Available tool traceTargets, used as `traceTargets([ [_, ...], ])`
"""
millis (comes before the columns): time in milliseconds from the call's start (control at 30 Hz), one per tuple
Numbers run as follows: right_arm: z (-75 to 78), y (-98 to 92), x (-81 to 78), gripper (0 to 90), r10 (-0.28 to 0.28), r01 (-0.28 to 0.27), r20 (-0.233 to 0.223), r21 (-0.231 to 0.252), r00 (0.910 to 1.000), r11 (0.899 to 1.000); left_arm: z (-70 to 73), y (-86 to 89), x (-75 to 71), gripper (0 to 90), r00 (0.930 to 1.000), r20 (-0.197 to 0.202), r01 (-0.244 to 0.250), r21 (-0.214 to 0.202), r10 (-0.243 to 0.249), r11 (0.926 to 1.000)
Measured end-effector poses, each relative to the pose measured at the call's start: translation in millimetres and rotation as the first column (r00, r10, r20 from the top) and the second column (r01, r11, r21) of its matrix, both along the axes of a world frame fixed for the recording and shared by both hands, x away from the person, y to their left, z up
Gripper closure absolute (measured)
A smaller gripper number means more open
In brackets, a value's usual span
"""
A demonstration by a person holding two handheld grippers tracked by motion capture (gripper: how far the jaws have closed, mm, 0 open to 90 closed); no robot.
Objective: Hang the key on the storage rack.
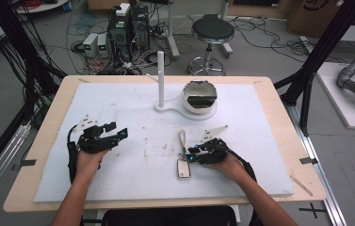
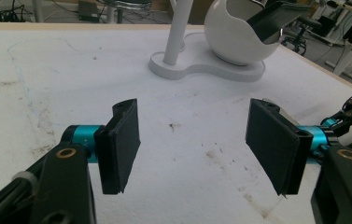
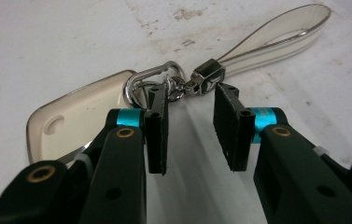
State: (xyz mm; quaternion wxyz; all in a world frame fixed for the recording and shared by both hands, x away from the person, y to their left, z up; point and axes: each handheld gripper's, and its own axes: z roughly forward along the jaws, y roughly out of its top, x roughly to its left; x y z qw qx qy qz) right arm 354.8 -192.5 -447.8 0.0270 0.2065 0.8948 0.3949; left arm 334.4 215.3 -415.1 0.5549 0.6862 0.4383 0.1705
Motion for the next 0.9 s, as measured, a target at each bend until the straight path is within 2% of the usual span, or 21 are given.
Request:
traceTargets([
  [200, 0.6, 12.9, 1.3, 72.8, 0.007, -0.007, -0.003, -0.002, 1.0, 1.0, -0.8, -0.5, 1.4, 35.1, 1.0, -0.005, -0.002, -0.01, 0.002, 0.9999],
  [333, 0.6, 27.6, 1.9, 73.2, 0.016, -0.016, 0.007, -0.003, 0.9999, 1.0, -0.8, 0.1, 1.8, 35.2, 1.0, -0.004, -0.003, -0.009, 0.003, 1.0],
  [467, 0.3, 41.1, 3.4, 74.5, -0.003, 0.003, 0.016, -0.011, 0.9999, 1.0, -1.0, 0.2, 1.9, 35.2, 1.0, -0.005, -0.007, -0.014, 0.007, 0.9999],
  [600, 0.4, 53.6, 3.4, 74.0, -0.007, 0.007, 0.041, -0.02, 0.9991, 1.0, -1.3, -0.1, 2.4, 35.2, 1.0, -0.007, -0.004, -0.01, 0.004, 0.9999],
  [667, 0.7, 57.7, 3.6, 68.6, 0.006, -0.005, 0.045, -0.018, 0.999, 1.0, -1.3, -0.6, 2.7, 35.3, 1.0, -0.007, -0.003, -0.011, 0.003, 0.9999],
  [767, 4.8, 52.7, 3.8, 63.4, -0.009, 0.009, 0.044, -0.011, 0.999, 1.0, -1.5, -1.6, 3.2, 35.4, 0.9999, -0.01, -0.001, -0.015, 0.001, 0.9999],
  [900, 15.6, 28.5, 4.7, 59.3, -0.065, 0.064, 0.08, 0.019, 0.9947, 0.998, -1.5, -6.8, 4.0, 36.0, 0.9998, -0.018, 0.011, -0.02, -0.011, 0.9997],
])
